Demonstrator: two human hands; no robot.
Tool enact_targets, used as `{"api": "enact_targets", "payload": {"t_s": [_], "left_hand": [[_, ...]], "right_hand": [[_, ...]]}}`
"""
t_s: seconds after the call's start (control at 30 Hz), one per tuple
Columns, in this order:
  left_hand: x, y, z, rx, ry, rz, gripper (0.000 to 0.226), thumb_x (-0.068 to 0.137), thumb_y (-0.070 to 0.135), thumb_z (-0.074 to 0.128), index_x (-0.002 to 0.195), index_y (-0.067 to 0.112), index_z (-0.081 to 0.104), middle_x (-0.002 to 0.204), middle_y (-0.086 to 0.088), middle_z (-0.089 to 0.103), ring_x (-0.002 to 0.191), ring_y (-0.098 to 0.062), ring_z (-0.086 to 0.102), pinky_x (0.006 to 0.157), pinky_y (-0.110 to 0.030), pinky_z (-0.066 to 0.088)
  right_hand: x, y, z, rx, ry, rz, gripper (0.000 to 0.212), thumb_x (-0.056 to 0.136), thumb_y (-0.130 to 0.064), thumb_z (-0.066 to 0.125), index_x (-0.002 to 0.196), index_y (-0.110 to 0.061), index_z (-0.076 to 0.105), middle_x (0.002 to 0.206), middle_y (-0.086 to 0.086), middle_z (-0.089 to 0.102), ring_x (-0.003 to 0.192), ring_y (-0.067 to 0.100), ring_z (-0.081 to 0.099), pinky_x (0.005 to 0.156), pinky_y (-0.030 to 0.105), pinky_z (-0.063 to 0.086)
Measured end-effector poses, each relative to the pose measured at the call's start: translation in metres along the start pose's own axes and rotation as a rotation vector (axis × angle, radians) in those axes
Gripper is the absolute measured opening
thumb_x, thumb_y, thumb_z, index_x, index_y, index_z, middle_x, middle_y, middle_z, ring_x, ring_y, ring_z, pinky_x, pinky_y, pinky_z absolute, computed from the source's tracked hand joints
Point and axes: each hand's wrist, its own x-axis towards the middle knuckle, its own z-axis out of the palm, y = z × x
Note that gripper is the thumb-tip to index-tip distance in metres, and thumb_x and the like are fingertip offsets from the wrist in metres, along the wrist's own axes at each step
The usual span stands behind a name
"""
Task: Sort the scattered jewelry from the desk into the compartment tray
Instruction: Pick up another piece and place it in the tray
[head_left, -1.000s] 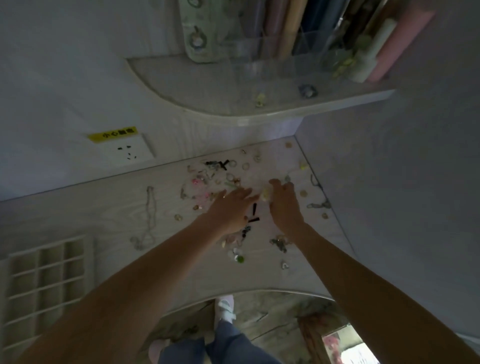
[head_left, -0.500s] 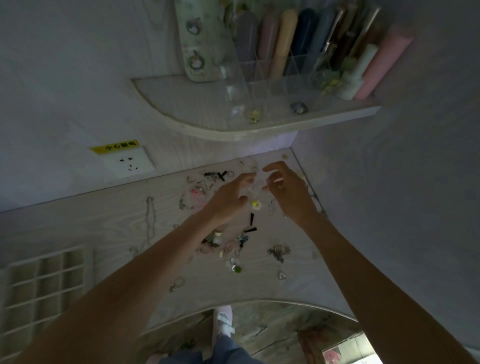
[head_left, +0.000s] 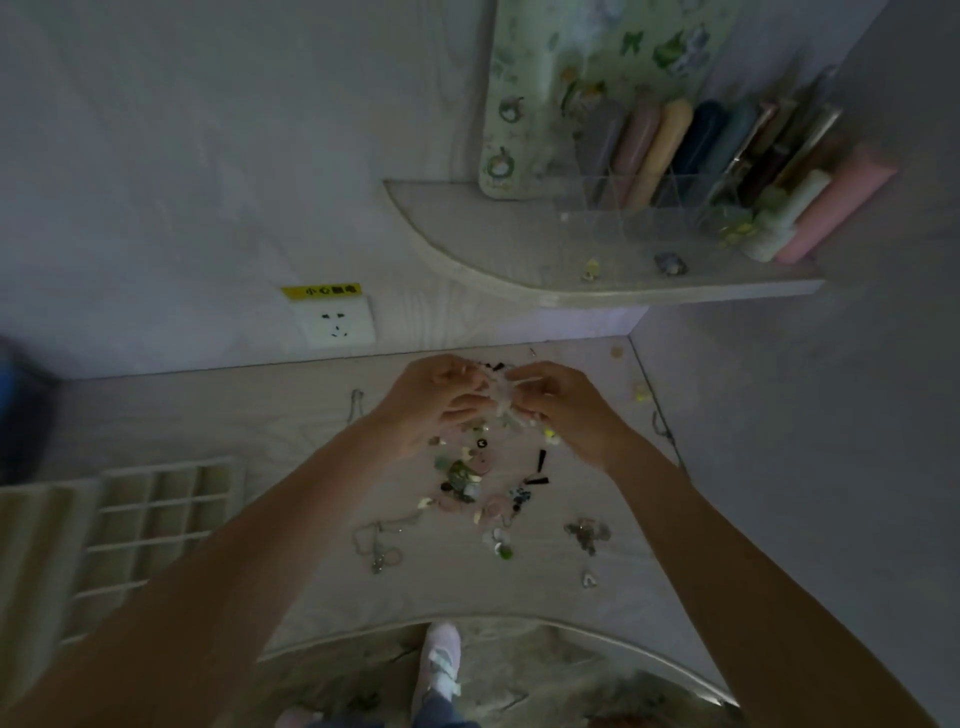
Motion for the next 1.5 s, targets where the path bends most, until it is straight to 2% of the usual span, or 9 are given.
{"api": "enact_targets", "payload": {"t_s": [0.13, 0.4, 0.6, 0.83, 0.97, 1.2, 1.37, 1.43, 1.5], "left_hand": [[-0.025, 0.005, -0.038, -0.100, 0.060, 0.032, 0.005, 0.093, 0.007, 0.053, 0.089, 0.009, 0.056, 0.093, -0.009, 0.069, 0.089, -0.020, 0.068, 0.082, -0.033, 0.054], [-0.096, -0.001, -0.137, -0.300, 0.230, 0.109, 0.015, 0.091, 0.010, 0.056, 0.084, 0.010, 0.043, 0.073, -0.009, 0.072, 0.067, -0.020, 0.071, 0.064, -0.031, 0.059], [-0.158, -0.021, -0.231, -0.361, 0.318, 0.123, 0.016, 0.089, 0.002, 0.056, 0.089, 0.011, 0.042, 0.074, -0.011, 0.072, 0.066, -0.020, 0.071, 0.058, -0.029, 0.059], [-0.228, -0.060, -0.331, -0.300, 0.487, 0.072, 0.014, 0.093, 0.004, 0.050, 0.100, 0.016, 0.051, 0.070, 0.002, 0.072, 0.065, -0.009, 0.070, 0.062, -0.023, 0.058], [-0.253, -0.076, -0.374, -0.294, 0.546, 0.077, 0.018, 0.095, -0.002, 0.042, 0.090, 0.009, 0.054, 0.081, -0.006, 0.067, 0.075, -0.014, 0.066, 0.066, -0.021, 0.057], [-0.277, -0.112, -0.447, 0.024, 0.752, 0.091, 0.019, 0.085, -0.007, 0.059, 0.084, 0.012, 0.059, 0.067, 0.002, 0.066, 0.069, -0.014, 0.064, 0.064, -0.023, 0.057], [-0.268, -0.124, -0.465, 0.496, 0.868, 0.073, 0.013, 0.085, 0.008, 0.064, 0.098, 0.009, 0.063, 0.094, -0.007, 0.069, 0.085, -0.016, 0.063, 0.064, -0.008, 0.040], [-0.262, -0.127, -0.469, 0.592, 0.865, 0.096, 0.015, 0.088, 0.006, 0.058, 0.102, 0.007, 0.063, 0.097, -0.009, 0.069, 0.089, -0.020, 0.064, 0.067, -0.008, 0.037], [-0.255, -0.129, -0.473, 0.620, 0.850, 0.116, 0.019, 0.090, 0.001, 0.052, 0.105, 0.005, 0.062, 0.098, -0.012, 0.069, 0.087, -0.021, 0.063, 0.068, -0.010, 0.037]], "right_hand": [[0.008, -0.019, 0.042, 0.002, -0.139, 0.022, 0.018, 0.089, 0.002, 0.054, 0.080, -0.012, 0.059, 0.071, 0.001, 0.062, 0.063, 0.008, 0.057, 0.061, 0.017, 0.048], [0.011, -0.046, 0.173, 0.310, -0.378, 0.173, 0.014, 0.098, -0.014, 0.045, 0.085, -0.012, 0.050, 0.087, 0.010, 0.060, 0.075, 0.022, 0.062, 0.070, 0.036, 0.057], [-0.003, -0.056, 0.284, 0.170, -0.508, 0.215, 0.012, 0.100, -0.017, 0.041, 0.090, -0.012, 0.046, 0.088, 0.014, 0.061, 0.065, 0.022, 0.066, 0.070, 0.039, 0.057], [-0.026, -0.053, 0.407, -0.008, -0.633, 0.225, 0.011, 0.095, -0.012, 0.051, 0.085, -0.016, 0.049, 0.075, 0.008, 0.061, 0.050, 0.012, 0.062, 0.061, 0.028, 0.057], [-0.031, -0.053, 0.457, -0.097, -0.594, 0.180, 0.012, 0.093, -0.003, 0.051, 0.090, -0.015, 0.055, 0.073, 0.005, 0.061, 0.050, 0.009, 0.059, 0.055, 0.022, 0.054], [-0.019, -0.058, 0.532, -0.155, -0.550, 0.096, 0.019, 0.088, 0.004, 0.059, 0.076, -0.010, 0.054, 0.053, 0.001, 0.061, 0.036, 0.002, 0.053, 0.040, 0.014, 0.045], [-0.005, -0.042, 0.560, -0.312, -0.514, -0.091, 0.014, 0.089, 0.002, 0.057, 0.081, -0.009, 0.058, 0.072, 0.009, 0.058, 0.046, 0.000, 0.058, 0.053, 0.016, 0.052], [0.000, -0.038, 0.569, -0.447, -0.479, -0.195, 0.009, 0.089, -0.002, 0.058, 0.096, -0.004, 0.063, 0.077, 0.007, 0.060, 0.064, 0.010, 0.061, 0.073, 0.030, 0.056], [0.002, -0.038, 0.579, -0.586, -0.426, -0.282, 0.020, 0.089, -0.004, 0.056, 0.106, -0.005, 0.065, 0.079, -0.001, 0.060, 0.082, 0.019, 0.059, 0.085, 0.033, 0.050]]}}
